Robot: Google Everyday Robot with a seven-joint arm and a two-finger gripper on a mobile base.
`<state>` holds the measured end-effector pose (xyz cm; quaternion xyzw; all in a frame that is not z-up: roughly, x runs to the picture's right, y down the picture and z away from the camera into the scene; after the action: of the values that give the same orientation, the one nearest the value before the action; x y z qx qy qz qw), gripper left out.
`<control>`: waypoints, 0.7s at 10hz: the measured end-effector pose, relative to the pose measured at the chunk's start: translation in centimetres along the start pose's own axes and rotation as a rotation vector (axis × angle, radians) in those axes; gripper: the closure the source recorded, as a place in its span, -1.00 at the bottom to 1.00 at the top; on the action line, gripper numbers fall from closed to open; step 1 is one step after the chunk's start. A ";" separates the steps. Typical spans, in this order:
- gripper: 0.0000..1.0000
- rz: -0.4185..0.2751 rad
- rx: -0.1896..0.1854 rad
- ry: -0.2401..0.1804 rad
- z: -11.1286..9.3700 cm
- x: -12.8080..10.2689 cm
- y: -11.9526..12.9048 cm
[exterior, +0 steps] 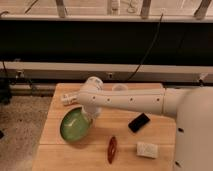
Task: Pick up the ceramic bowl
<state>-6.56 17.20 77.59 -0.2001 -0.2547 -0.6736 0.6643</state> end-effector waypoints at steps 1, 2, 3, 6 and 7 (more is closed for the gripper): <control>1.00 -0.002 0.005 0.007 -0.5 0.1 -0.1; 1.00 -0.004 0.010 0.017 -1.4 0.4 -0.1; 1.00 -0.004 0.011 0.020 -1.8 0.5 0.0; 1.00 -0.010 0.015 0.027 -2.6 0.7 0.1; 1.00 -0.012 0.019 0.032 -3.0 0.8 0.2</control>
<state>-6.23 14.78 75.74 -0.1816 -0.2518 -0.6782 0.6661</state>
